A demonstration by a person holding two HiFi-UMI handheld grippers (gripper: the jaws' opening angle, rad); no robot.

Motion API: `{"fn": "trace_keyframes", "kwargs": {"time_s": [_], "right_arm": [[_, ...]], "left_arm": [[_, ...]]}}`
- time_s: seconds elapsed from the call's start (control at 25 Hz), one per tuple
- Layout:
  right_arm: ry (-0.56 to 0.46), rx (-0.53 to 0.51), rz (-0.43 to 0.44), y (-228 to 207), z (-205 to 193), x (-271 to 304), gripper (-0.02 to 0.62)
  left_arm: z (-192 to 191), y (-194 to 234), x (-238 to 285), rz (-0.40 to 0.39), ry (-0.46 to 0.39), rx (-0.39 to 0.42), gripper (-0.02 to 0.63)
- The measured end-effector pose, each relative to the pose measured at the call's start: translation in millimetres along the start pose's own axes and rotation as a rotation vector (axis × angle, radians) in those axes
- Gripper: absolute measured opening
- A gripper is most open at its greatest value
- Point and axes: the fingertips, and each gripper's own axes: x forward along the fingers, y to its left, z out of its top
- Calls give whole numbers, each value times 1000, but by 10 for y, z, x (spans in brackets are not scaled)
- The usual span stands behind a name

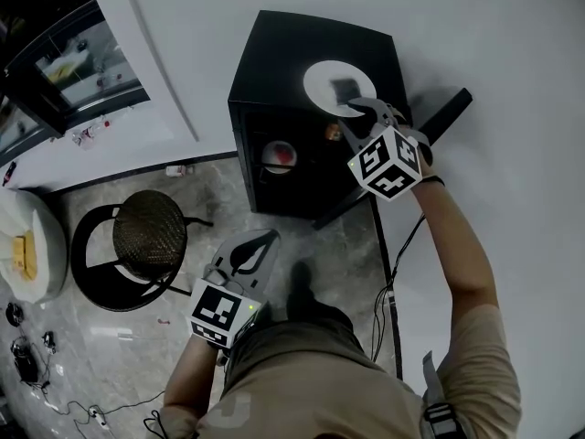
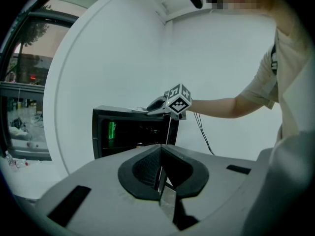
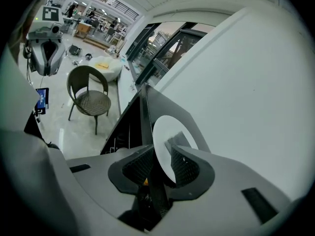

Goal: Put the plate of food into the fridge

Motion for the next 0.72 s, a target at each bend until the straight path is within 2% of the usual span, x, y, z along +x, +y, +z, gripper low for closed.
{"fn": "trace_keyframes", "kwargs": {"time_s": [0.16,0.36,0.72], "right_arm": [[15,-48,-8,21,8,14,95],[3,-33,-10,24,13,6,80],[-10,-91,-30,84,49,-49,55]], "left_arm": [[19,-11,19,-3,-3,3,12],[-5,-4,17,-2,2,3,12],[-36,23,-11,9,4,-2,12]]}}
